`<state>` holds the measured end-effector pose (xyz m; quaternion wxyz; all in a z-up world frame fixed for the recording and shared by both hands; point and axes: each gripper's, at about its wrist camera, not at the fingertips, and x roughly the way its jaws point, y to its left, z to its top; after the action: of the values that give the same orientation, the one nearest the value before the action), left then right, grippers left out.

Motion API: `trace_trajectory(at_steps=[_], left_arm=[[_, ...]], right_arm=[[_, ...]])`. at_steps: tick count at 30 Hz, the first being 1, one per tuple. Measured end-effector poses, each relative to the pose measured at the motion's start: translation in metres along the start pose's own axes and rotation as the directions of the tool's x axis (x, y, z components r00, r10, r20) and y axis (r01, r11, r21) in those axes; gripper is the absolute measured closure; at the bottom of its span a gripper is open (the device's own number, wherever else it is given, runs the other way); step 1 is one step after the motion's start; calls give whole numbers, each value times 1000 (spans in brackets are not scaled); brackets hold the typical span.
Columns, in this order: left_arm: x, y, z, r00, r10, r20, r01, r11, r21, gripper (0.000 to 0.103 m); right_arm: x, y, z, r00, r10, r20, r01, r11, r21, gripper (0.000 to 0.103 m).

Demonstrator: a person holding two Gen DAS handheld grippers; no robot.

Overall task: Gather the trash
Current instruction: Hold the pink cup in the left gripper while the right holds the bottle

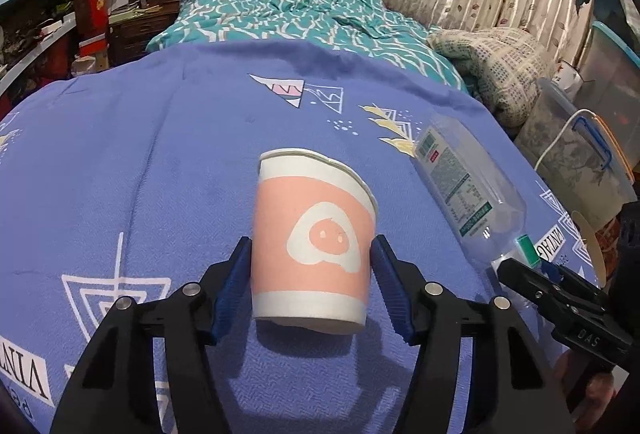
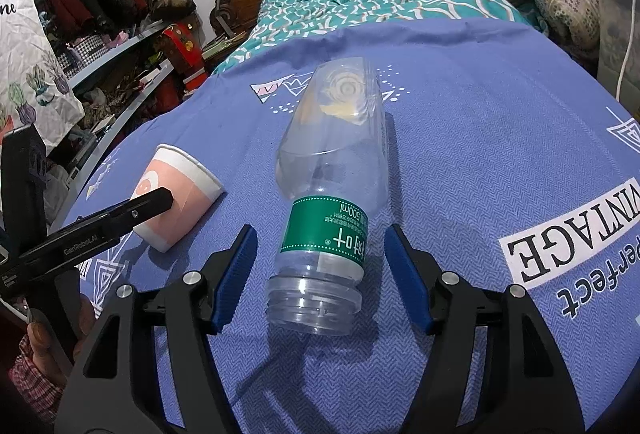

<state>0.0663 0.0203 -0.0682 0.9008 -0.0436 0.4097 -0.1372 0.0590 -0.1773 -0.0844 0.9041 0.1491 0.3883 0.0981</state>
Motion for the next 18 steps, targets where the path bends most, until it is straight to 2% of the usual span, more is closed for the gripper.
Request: trace_trajectory(at_steps=[11, 12, 15, 18], left_arm=[[-2, -15, -2, 999, -30, 13, 29, 996, 80, 51], [-2, -15, -2, 1000, -29, 12, 28, 996, 81, 51], [0, -14, -1, 1000, -26, 6, 26, 997, 74, 51], [1, -13, -2, 1000, -22, 1, 22, 997, 69, 50]], right_arm=[[1, 1, -1, 1000, -3, -4, 3, 1000, 1, 36], [3, 0, -2, 1000, -3, -8, 3, 1000, 1, 38], [8, 0, -2, 1000, -6, -21, 5, 1000, -4, 55], [12, 1, -3, 999, -13, -34, 13, 1000, -9, 56]])
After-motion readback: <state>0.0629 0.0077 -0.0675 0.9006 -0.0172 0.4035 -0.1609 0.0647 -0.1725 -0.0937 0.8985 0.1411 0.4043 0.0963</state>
